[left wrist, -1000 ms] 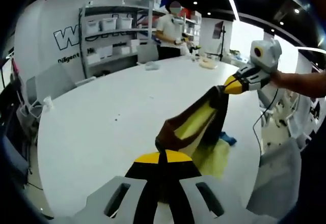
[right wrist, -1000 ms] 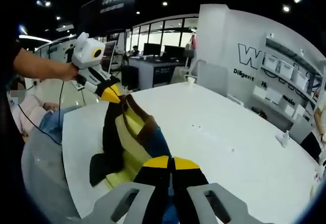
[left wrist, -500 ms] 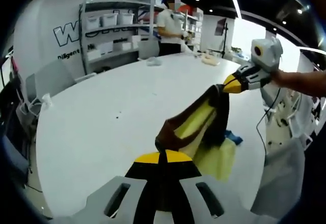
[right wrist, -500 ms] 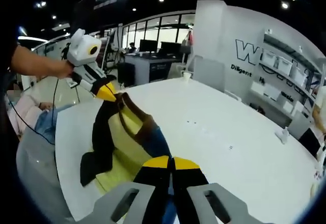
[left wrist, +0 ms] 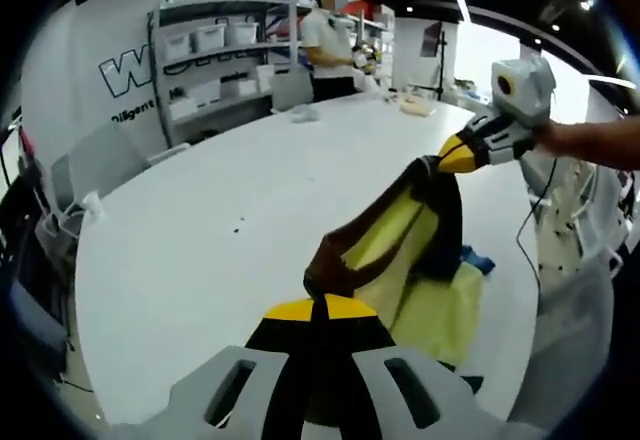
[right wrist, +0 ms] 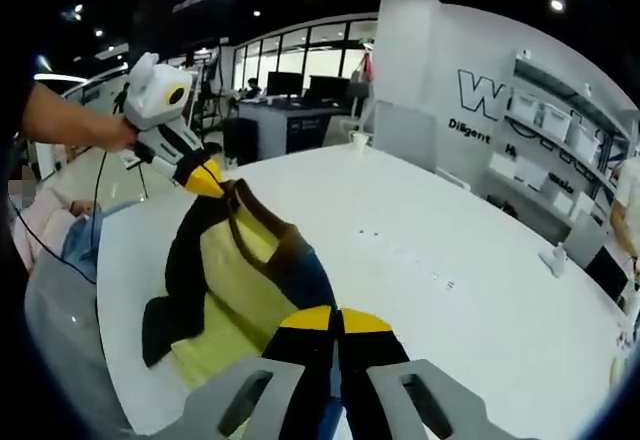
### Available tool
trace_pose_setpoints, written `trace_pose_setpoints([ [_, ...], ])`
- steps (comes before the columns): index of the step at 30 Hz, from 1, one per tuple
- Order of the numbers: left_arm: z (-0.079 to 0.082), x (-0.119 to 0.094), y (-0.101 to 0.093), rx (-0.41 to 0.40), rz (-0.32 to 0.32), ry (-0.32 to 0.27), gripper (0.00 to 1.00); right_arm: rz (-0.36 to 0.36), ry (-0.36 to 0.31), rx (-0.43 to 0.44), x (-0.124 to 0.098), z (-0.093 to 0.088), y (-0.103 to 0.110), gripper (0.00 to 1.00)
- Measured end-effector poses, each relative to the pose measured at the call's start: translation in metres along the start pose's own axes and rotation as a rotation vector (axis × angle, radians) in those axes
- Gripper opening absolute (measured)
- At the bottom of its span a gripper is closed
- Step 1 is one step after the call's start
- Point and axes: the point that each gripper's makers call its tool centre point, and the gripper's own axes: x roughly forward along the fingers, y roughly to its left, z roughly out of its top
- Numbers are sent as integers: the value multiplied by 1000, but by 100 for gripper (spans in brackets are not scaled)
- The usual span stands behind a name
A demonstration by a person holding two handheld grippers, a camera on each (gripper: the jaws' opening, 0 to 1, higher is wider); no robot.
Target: Fold the garment on the visible template until the final outline fits inside the template.
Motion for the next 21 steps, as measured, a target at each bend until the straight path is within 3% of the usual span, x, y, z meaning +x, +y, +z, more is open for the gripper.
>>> trace_pose_setpoints([
  [21,7,34,40,29,64,8,0,-39,10,-35,40,9,-29,0],
])
